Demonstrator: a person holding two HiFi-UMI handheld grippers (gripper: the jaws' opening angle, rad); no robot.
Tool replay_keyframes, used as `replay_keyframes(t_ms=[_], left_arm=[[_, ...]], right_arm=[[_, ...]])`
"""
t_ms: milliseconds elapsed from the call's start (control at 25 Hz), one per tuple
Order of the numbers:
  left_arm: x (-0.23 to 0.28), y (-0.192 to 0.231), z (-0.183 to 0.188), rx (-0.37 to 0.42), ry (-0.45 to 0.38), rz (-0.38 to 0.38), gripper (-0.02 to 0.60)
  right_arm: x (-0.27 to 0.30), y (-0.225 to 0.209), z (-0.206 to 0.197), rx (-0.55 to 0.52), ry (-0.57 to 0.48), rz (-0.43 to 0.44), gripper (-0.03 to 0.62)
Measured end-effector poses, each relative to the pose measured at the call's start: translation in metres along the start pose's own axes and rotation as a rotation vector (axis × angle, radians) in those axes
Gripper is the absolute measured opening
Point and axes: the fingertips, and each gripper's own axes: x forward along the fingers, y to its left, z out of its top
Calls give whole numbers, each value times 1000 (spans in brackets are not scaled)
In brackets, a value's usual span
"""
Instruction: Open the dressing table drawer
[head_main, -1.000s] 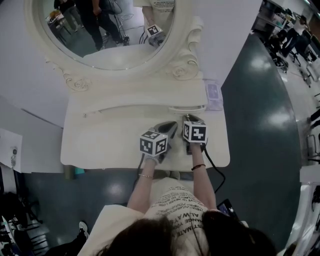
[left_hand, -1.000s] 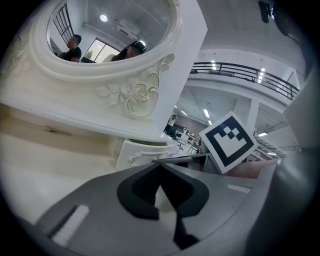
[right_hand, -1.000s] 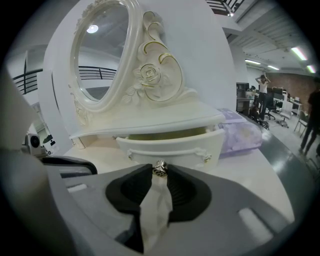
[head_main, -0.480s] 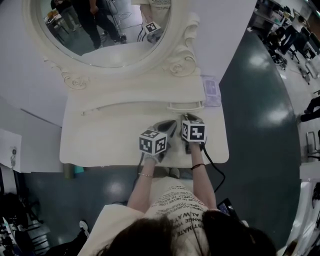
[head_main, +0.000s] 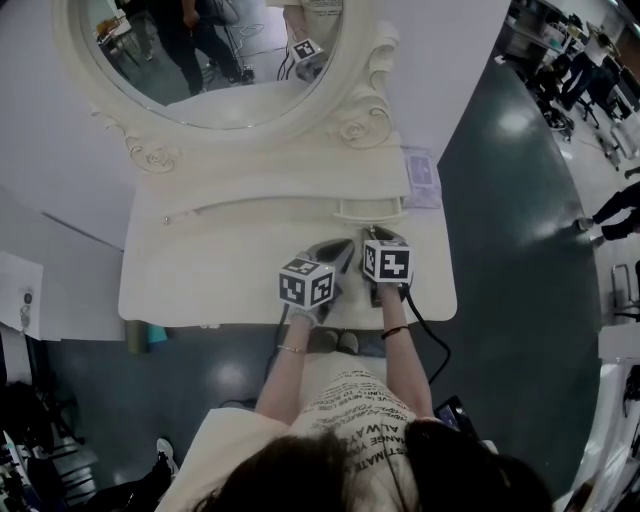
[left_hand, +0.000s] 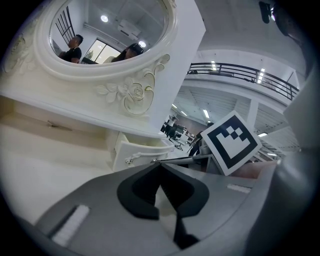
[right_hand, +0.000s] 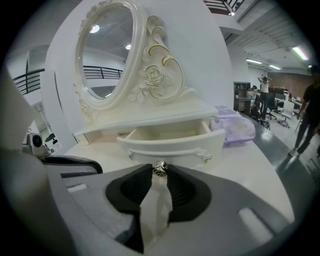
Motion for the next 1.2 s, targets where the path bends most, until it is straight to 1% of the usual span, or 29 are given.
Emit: replay_keyframes(t_ms=[440,1200], left_arm=[[-7,-9,-6,-1,-8,0,-2],[-14,-14,-11,-5,-11,5,-2]], right_arm=[[-8,2,-10,5,6,-1,101],[-14,5,-14,3,0,-2,101]])
